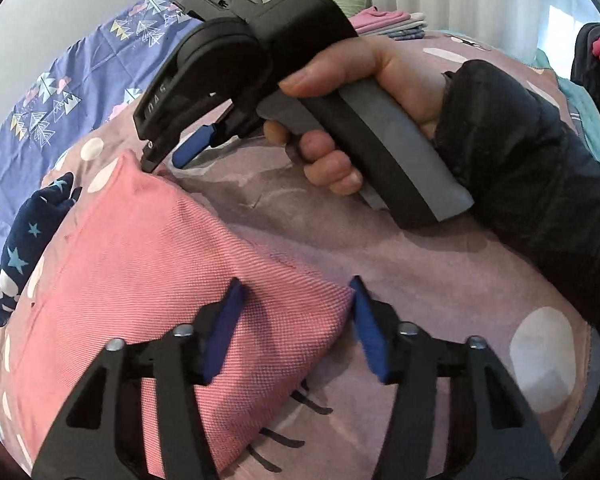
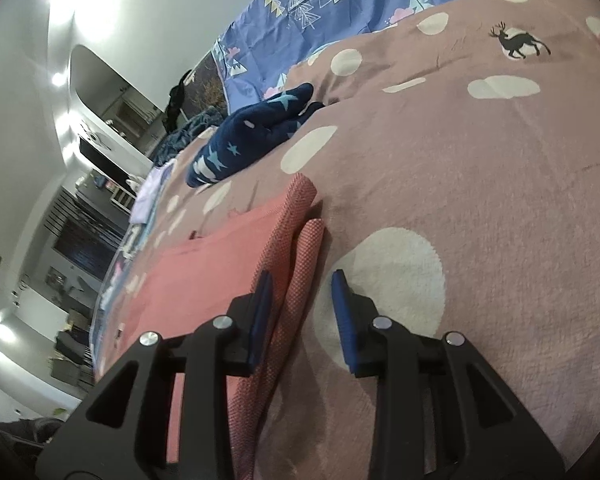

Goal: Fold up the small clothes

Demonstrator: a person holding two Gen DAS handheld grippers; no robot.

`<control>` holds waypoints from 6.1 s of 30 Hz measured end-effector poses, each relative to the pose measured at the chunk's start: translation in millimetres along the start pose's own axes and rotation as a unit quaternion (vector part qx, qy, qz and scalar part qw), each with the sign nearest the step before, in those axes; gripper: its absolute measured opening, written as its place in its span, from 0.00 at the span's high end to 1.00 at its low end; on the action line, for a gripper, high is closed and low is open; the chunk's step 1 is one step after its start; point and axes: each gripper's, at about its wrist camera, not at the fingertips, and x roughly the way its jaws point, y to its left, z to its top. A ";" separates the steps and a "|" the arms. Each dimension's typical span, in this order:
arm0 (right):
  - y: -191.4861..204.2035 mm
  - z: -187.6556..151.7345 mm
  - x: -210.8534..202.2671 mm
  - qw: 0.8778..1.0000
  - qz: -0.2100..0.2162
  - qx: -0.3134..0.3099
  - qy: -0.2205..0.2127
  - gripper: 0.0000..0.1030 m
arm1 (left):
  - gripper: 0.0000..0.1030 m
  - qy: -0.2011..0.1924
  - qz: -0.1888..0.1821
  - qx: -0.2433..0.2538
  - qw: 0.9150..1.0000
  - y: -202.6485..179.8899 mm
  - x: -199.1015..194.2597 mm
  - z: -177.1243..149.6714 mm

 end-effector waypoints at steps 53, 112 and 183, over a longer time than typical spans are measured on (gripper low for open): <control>-22.6 15.0 -2.2 0.989 -0.113 0.037 -0.083 1.00 | 0.95 -0.013 -0.082 0.007 0.996 -19.8 9.6 -7.5; 367.7 -303.5 149.4 0.719 -0.231 -0.655 0.016 0.47 | 0.50 -0.155 0.153 -0.493 0.842 201.5 -240.4 -383.2; 341.5 -298.1 107.2 0.730 -0.338 -0.593 -0.003 0.49 | 0.68 -0.121 -0.155 -0.324 0.926 234.7 -136.2 -296.4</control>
